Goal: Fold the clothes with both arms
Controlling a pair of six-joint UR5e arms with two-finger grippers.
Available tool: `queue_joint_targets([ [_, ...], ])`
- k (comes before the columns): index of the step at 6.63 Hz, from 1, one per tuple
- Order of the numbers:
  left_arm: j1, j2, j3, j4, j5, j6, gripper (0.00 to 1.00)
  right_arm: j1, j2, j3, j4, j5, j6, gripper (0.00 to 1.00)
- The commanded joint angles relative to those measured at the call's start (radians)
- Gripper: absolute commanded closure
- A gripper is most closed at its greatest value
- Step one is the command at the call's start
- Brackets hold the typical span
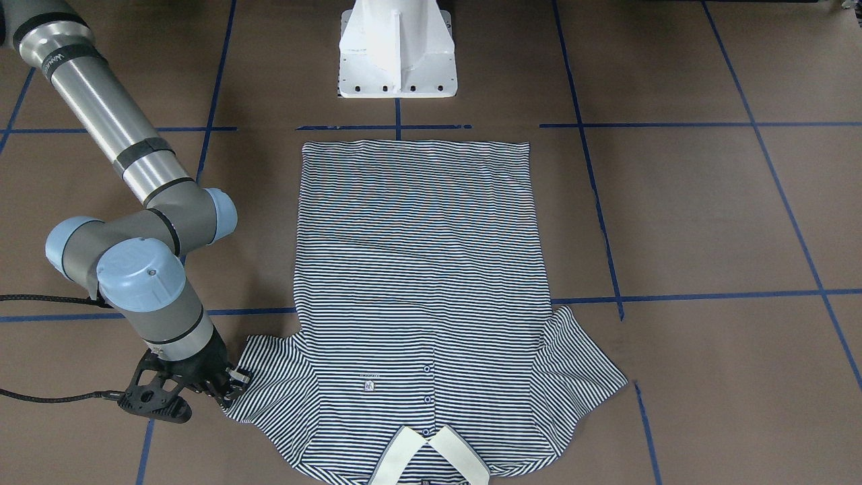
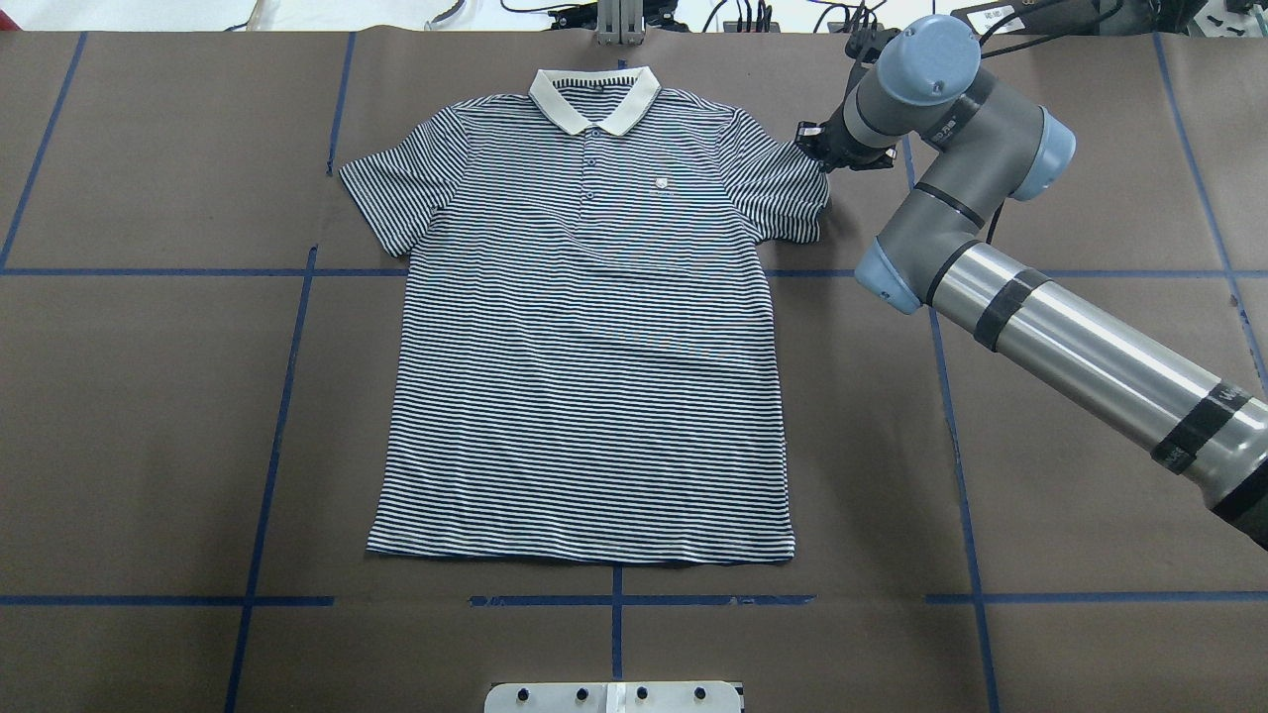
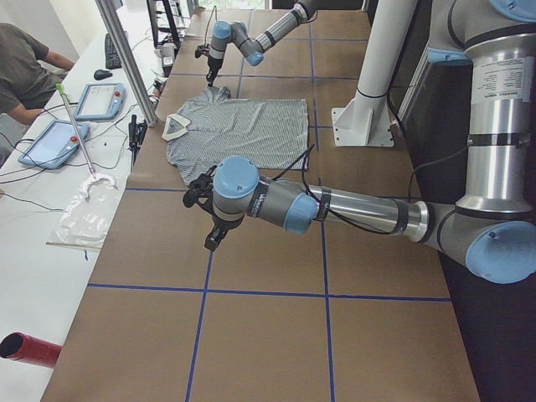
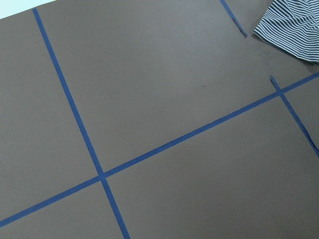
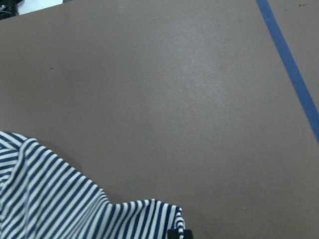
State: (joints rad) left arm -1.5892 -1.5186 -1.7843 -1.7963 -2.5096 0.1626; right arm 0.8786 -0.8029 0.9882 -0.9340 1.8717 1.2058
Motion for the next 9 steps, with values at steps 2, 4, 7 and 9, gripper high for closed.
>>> queue_joint_targets([
  [2, -0.002, 0.000, -0.004, 0.000, -0.002, 0.000, 0.00, -0.052, 0.034, 0.076, -0.009, -0.003, -0.003, 1.00],
  [4, 0.000, 0.000, -0.004, -0.002, -0.002, 0.000, 0.00, -0.110, 0.140, -0.003, -0.034, -0.055, 0.043, 1.00],
  [7, 0.000, 0.000, -0.003, -0.002, -0.006, 0.002, 0.00, -0.151, 0.287, -0.219, -0.029, -0.166, 0.043, 1.00],
  [9, 0.000, 0.000, -0.003, -0.002, -0.005, 0.005, 0.00, -0.155, 0.312, -0.259, -0.029, -0.180, 0.043, 1.00],
])
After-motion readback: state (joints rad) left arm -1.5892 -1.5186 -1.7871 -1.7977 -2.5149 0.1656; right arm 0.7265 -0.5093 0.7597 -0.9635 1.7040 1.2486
